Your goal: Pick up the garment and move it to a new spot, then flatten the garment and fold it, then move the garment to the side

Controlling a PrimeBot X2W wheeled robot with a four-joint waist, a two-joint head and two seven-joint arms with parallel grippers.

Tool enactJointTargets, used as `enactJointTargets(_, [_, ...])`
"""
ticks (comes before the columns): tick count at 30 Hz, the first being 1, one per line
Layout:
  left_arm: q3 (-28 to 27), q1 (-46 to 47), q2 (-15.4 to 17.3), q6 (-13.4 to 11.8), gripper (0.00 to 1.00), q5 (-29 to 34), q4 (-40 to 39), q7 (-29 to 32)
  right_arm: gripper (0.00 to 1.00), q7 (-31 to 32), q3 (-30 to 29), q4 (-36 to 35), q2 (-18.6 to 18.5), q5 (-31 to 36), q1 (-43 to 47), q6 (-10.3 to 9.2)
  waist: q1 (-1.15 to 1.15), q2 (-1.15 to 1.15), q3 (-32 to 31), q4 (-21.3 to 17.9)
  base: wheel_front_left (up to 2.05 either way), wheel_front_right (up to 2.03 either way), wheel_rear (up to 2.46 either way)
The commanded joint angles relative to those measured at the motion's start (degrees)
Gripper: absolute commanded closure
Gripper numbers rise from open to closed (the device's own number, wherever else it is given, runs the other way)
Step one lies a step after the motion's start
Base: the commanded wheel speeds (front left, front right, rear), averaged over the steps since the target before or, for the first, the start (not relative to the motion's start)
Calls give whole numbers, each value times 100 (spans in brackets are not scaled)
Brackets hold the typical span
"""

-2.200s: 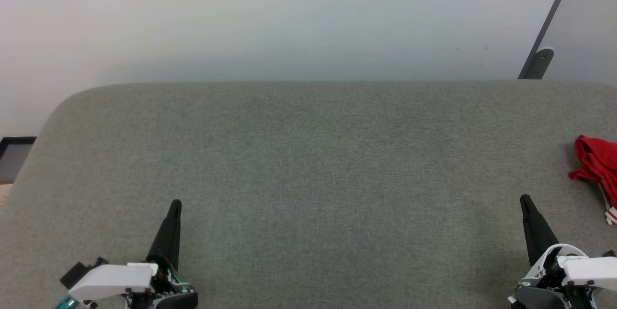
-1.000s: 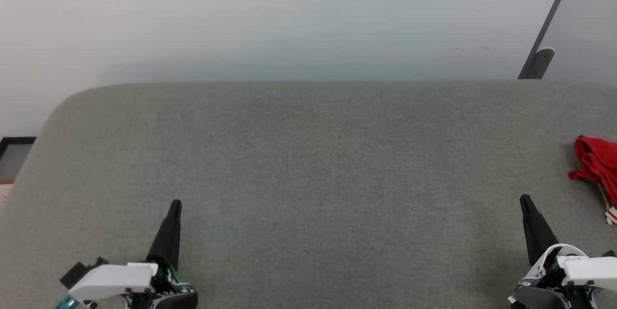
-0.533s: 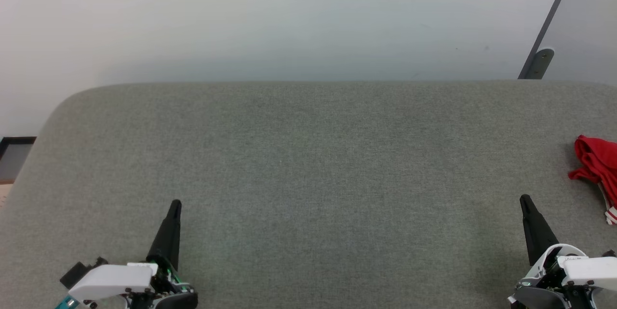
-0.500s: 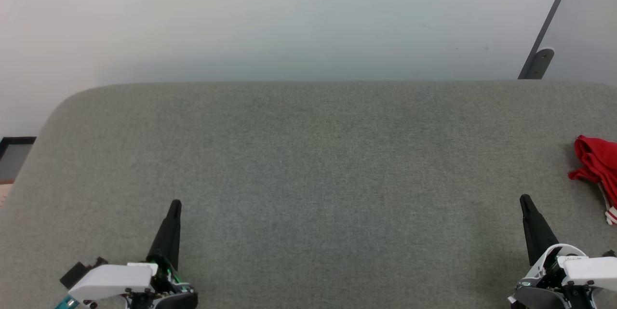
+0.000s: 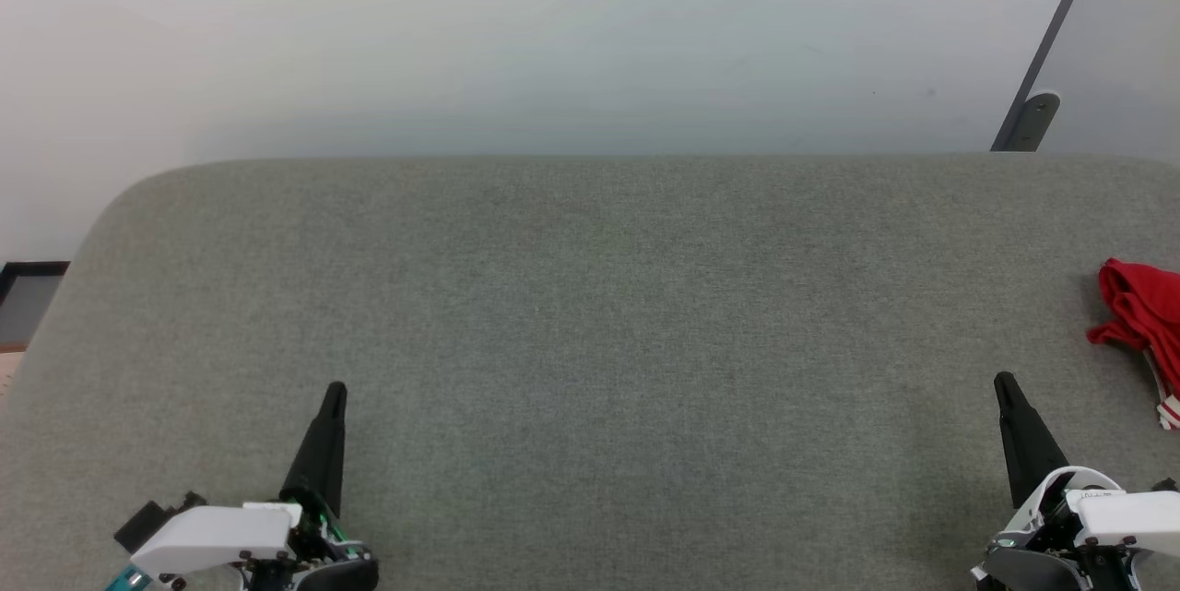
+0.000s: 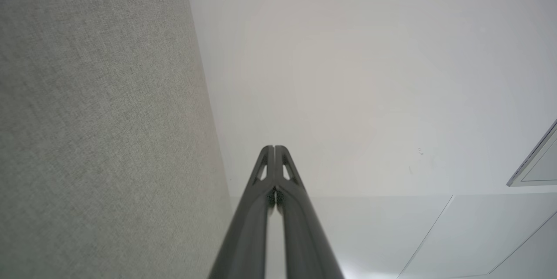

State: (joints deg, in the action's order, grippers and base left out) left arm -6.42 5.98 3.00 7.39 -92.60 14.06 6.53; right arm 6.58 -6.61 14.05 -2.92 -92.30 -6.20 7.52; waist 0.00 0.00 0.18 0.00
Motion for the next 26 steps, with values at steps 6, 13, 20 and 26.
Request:
enactJointTargets(6, [-18, 59, -11, 18, 100, 28, 8, 10, 100, 11, 18, 0, 18, -22, -16, -6, 0, 0, 0, 0, 0, 0, 0])
enactJointTargets(13, [-19, 59, -13, 18, 100, 30, 8, 11, 100, 11, 18, 0, 18, -22, -15, -6, 0, 0, 0, 0, 0, 0, 0])
enactJointTargets(20, [-19, 59, -13, 18, 100, 32, 8, 12, 100, 10, 18, 0, 18, -22, -15, -6, 0, 0, 0, 0, 0, 0, 0])
enactJointTargets(26, [-21, 59, -14, 18, 100, 33, 8, 13, 100, 10, 18, 0, 18, -23, -15, -6, 0, 0, 0, 0, 0, 0, 0])
